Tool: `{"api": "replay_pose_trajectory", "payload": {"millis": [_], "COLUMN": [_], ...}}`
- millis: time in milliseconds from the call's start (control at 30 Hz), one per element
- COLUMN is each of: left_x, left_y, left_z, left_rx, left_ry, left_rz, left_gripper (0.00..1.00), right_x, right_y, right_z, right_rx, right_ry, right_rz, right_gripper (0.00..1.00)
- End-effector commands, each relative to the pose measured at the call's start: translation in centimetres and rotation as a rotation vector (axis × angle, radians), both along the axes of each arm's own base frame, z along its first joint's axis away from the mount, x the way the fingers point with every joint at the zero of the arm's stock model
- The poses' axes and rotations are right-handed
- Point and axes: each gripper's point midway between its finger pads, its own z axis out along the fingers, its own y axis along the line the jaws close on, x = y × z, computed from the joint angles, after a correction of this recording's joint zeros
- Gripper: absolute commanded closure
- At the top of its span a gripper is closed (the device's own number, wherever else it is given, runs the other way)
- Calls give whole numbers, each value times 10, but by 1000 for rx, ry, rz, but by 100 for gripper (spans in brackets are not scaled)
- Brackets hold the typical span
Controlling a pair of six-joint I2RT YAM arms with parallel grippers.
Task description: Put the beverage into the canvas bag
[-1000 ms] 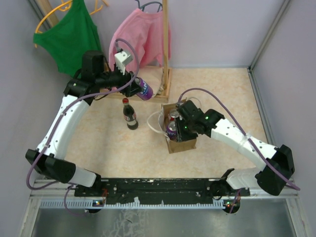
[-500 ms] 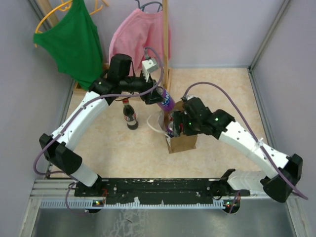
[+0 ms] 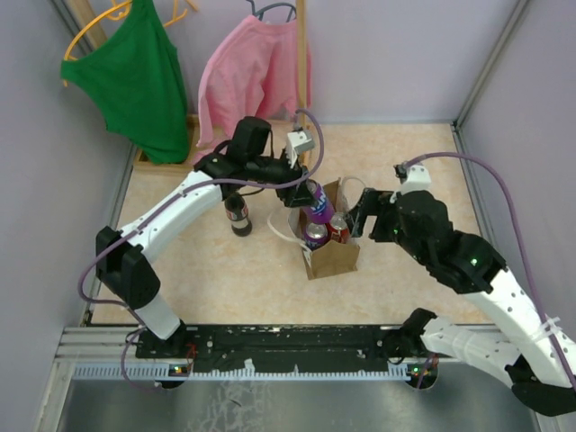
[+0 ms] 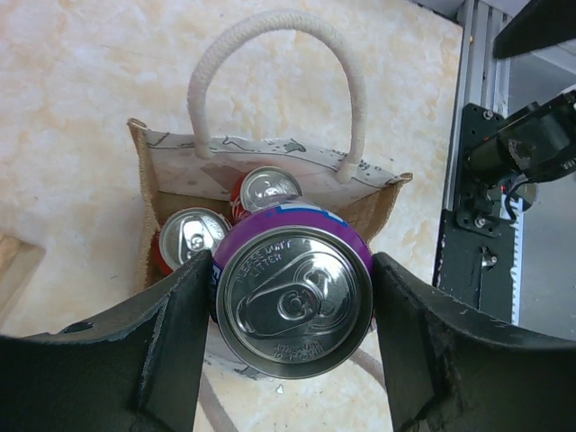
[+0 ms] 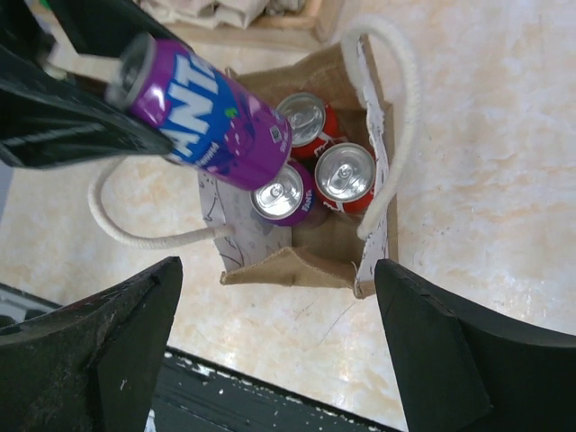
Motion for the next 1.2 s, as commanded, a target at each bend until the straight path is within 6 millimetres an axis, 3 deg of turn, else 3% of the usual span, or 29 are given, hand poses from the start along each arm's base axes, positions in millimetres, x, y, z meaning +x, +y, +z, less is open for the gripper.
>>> {"api": "replay_pose_trajectory", "payload": {"millis": [0,233,367,533,867,1167], "left_x": [-4,-18,-28,-46,-74,-66], "left_y": [-24,-38,-44,-56,-57,-63], "left_z": [12,0,-17,-18,-45,-68], "left_rx": [-62,-31,2,12,94,149], "left_ry": [-76,-65,-70,-88,-88,-104], "left_rz": [-58,-108,-134,-185,-269,-272], "left_gripper": [100,100,100,100,100,100], "right_x": [1,-9,-11,-13,-12,-12], "right_y": [-20,-32,-35,-37,-37,-37], "right_z": [12,5,4,1,-3,-7], "right_rx": [34,52,60,47,21,5], "right_ry": [-44,-26,-27,-16,-7,4], "right_rz": [-105,-136,-144,-145,-141,-138], "right_gripper": [12,12,12,12,12,12]}}
